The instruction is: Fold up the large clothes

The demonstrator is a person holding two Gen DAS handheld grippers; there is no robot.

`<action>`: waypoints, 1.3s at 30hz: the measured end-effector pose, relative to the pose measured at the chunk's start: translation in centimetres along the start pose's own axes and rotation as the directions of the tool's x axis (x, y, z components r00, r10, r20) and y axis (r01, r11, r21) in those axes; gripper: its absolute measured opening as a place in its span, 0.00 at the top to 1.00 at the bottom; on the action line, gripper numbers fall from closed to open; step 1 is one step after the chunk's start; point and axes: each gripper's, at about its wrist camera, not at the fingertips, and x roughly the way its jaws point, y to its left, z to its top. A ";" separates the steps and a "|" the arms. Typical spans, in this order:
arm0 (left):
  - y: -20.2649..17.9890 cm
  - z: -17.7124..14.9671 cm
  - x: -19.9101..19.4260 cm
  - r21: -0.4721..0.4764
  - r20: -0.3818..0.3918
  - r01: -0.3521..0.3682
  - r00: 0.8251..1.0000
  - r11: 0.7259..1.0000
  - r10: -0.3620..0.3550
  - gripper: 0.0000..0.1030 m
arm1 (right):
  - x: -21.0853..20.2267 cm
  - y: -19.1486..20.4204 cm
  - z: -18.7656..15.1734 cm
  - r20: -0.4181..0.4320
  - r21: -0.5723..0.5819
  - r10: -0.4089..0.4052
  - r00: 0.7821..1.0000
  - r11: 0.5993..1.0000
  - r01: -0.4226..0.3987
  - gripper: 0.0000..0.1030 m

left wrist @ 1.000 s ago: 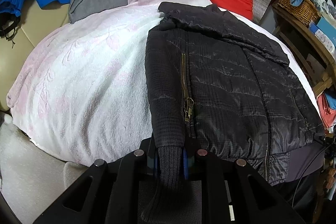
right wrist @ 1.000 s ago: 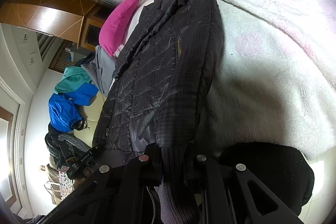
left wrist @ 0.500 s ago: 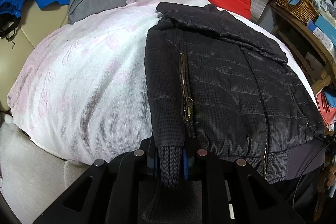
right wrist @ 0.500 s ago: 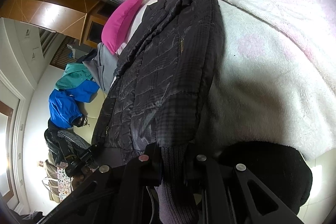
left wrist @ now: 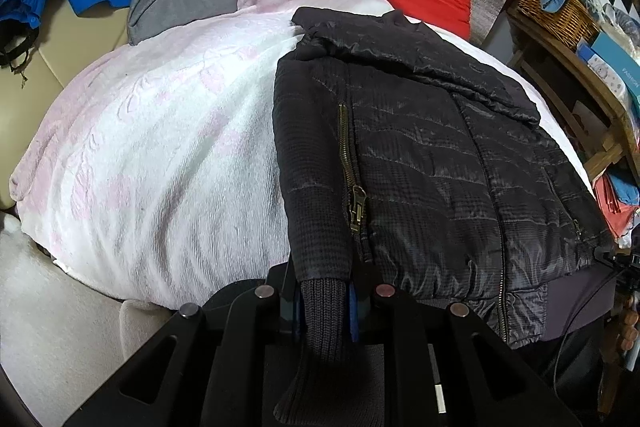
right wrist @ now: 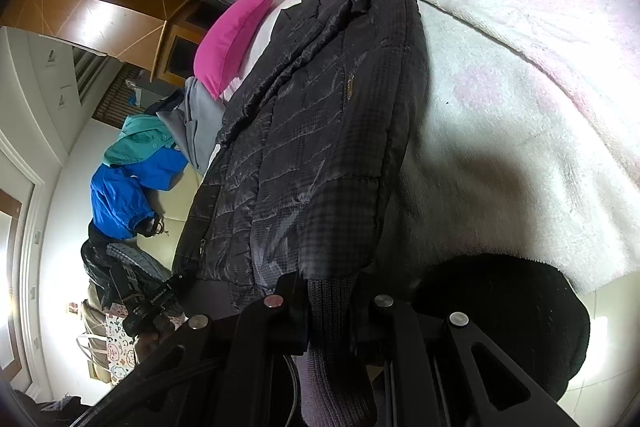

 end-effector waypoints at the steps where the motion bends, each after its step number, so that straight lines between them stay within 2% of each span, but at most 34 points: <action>1: 0.1 0.0 0.1 0.000 -0.003 -0.001 1.000 1.000 0.001 0.83 | -0.1 0.0 0.0 0.000 0.000 0.001 1.000 1.000 -0.001 0.86; 8: -0.8 0.1 0.0 0.022 0.007 -0.029 1.000 0.999 0.029 0.83 | -0.1 -0.3 0.0 0.002 0.003 0.007 1.000 1.000 -0.007 0.86; 20: -0.7 -0.5 -0.5 0.014 0.025 -0.016 1.000 1.000 0.016 0.83 | -0.9 0.3 0.0 0.024 -0.011 0.009 1.000 1.000 -0.008 0.86; 39: -1.0 0.0 0.8 0.025 -0.009 -0.035 0.999 0.999 0.035 0.83 | -0.4 -0.7 -0.3 0.015 0.024 0.015 1.000 1.000 -0.015 0.86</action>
